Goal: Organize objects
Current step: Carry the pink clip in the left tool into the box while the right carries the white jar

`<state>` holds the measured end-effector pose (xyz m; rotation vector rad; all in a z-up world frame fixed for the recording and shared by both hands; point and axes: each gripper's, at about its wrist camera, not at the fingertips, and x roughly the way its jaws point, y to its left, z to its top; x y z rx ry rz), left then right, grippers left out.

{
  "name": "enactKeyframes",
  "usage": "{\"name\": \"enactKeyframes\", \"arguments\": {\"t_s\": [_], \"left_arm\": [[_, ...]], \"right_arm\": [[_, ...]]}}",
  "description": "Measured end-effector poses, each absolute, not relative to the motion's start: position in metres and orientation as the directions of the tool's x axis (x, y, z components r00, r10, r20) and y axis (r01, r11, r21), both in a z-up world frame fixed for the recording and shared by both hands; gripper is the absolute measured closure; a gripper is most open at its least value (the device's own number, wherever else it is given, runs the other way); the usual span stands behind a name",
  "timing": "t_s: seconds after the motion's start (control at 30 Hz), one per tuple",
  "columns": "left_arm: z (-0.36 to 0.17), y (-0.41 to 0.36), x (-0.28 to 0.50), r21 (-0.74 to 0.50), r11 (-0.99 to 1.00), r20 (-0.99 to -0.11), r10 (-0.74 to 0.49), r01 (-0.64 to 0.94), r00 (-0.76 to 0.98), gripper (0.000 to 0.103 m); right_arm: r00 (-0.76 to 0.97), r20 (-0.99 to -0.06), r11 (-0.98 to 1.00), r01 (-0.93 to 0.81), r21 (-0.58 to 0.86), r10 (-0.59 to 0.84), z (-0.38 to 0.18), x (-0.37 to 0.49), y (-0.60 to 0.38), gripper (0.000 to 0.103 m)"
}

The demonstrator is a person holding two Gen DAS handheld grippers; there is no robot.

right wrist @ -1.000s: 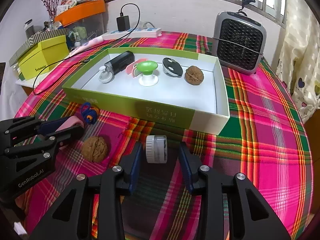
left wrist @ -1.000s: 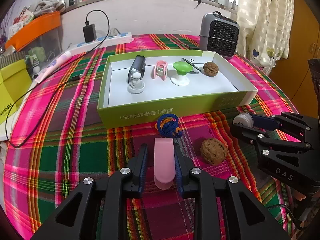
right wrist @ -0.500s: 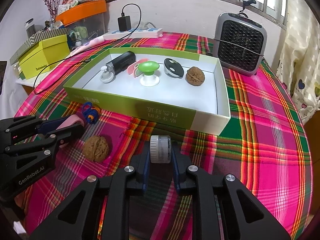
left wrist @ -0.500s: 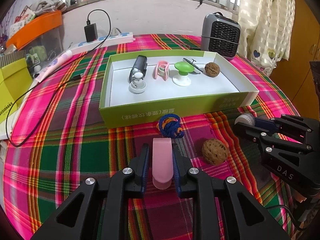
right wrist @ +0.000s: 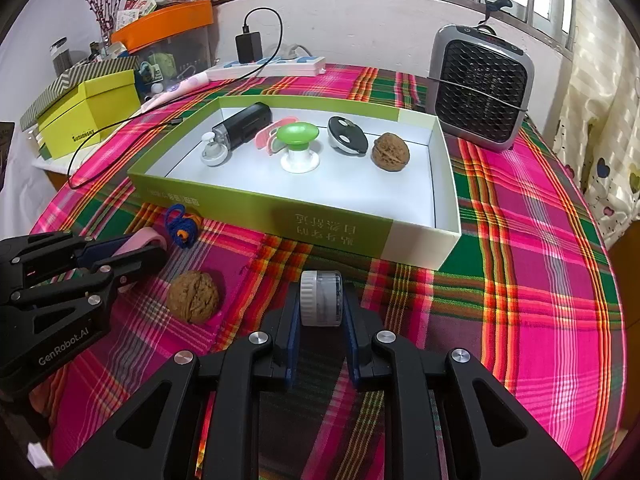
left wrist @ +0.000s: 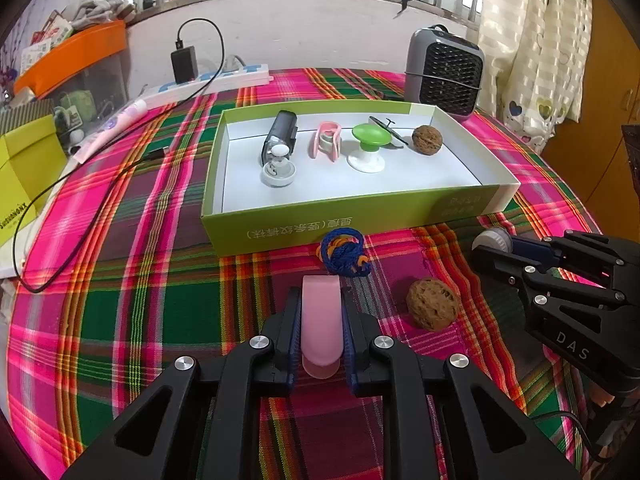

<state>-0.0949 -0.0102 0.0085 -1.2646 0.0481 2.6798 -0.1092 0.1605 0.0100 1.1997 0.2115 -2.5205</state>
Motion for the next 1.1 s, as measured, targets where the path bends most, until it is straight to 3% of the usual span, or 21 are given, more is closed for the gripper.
{"name": "enactKeyframes", "arguments": {"t_s": [1.1], "left_arm": [[0.0173, -0.0114, -0.0941, -0.058, -0.984, -0.755, 0.155, -0.170, -0.638, 0.087]], "right_arm": [[-0.586, -0.767, -0.928, 0.372, 0.032, -0.262, 0.0138, -0.1083, 0.1605, 0.083]]}}
